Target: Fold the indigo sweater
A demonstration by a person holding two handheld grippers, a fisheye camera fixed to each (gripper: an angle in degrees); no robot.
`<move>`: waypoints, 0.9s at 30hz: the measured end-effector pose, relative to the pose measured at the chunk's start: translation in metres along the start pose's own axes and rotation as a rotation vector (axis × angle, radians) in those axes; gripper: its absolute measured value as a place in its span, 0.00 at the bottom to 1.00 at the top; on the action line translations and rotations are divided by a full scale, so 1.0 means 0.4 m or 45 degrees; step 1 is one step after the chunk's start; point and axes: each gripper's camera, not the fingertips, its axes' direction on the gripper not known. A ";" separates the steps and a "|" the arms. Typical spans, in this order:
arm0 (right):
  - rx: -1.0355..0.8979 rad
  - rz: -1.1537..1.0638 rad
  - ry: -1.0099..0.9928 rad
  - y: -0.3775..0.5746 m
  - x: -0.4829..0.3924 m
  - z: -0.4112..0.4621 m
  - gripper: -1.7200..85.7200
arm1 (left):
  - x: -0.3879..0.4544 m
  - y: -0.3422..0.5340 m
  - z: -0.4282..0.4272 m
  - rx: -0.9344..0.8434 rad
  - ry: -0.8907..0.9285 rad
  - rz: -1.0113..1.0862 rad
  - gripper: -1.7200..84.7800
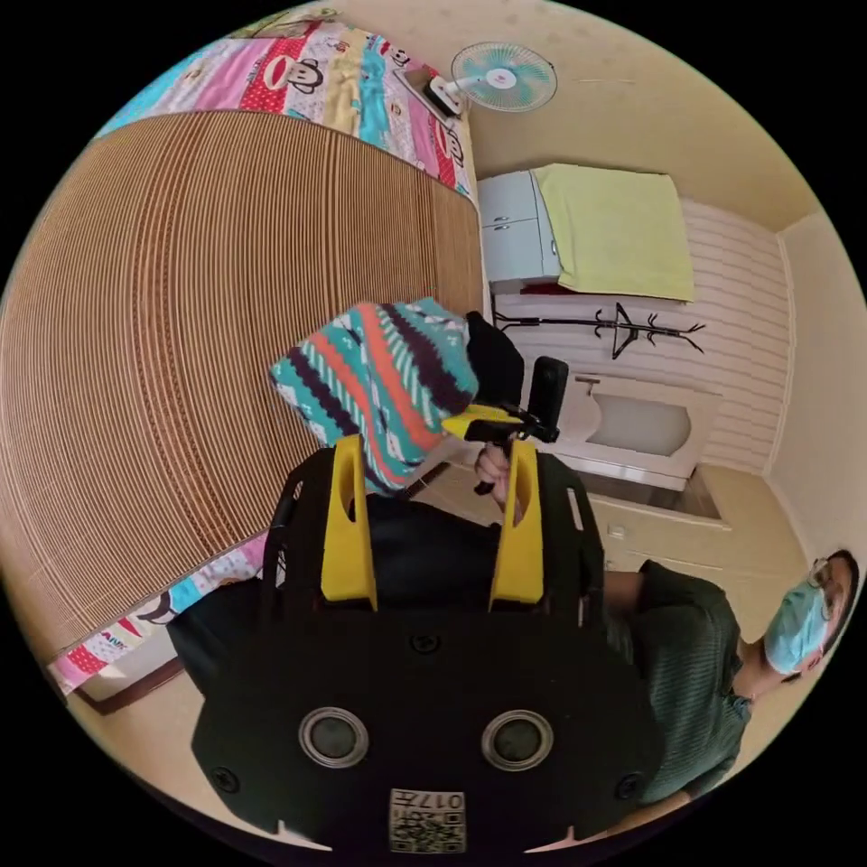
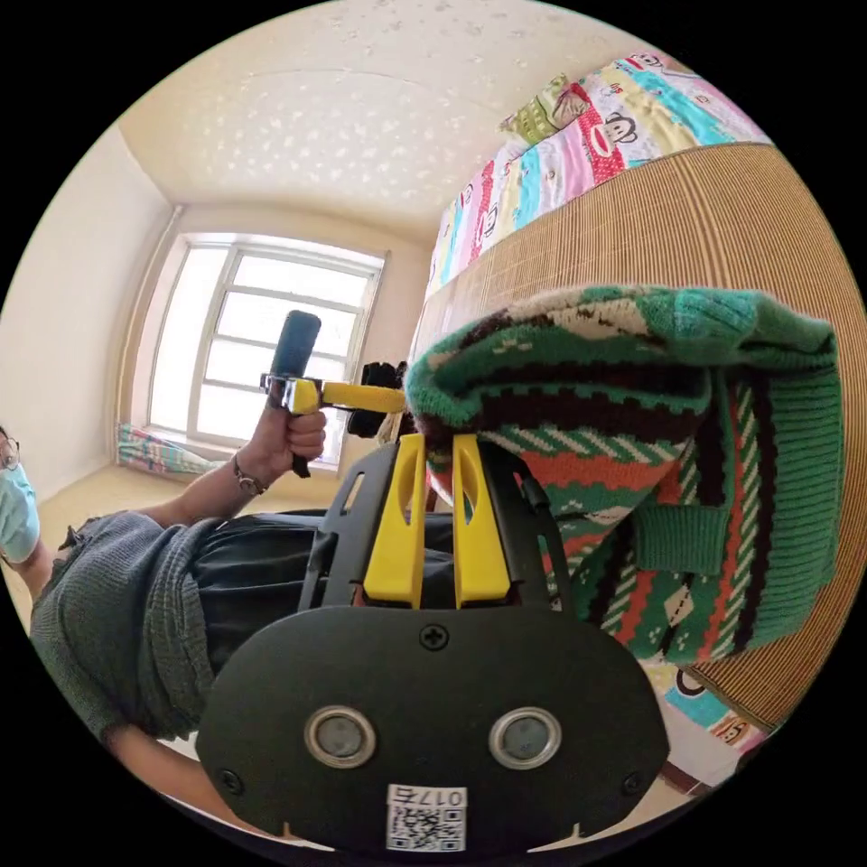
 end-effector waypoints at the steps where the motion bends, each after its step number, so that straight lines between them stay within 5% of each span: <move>1: -0.035 -0.031 -0.007 0.012 -0.020 0.049 0.05 | -0.001 -0.010 0.025 -0.020 -0.023 -0.015 0.28; 4: -0.104 -0.102 0.018 0.051 -0.072 0.162 0.05 | 0.003 -0.023 0.118 -0.079 -0.122 -0.030 0.26; 8: -0.144 -0.189 0.130 0.107 -0.135 0.281 0.05 | -0.009 0.059 0.178 -0.177 -0.313 -0.035 0.11; 10: -0.124 -0.273 0.110 0.134 -0.182 0.329 0.05 | -0.024 0.117 0.162 -0.161 -0.157 0.045 0.09; 15: 0.037 -0.548 -0.184 0.146 -0.342 0.385 0.04 | 0.041 0.350 -0.038 0.041 0.458 0.677 0.08; 21: 0.065 -1.207 -0.677 0.213 -0.641 0.434 0.03 | 0.260 0.691 -0.281 0.276 0.639 1.535 0.08; 27: 0.303 -1.322 -0.296 0.355 -0.734 0.378 0.03 | 0.373 0.957 -0.436 0.541 1.016 2.117 0.08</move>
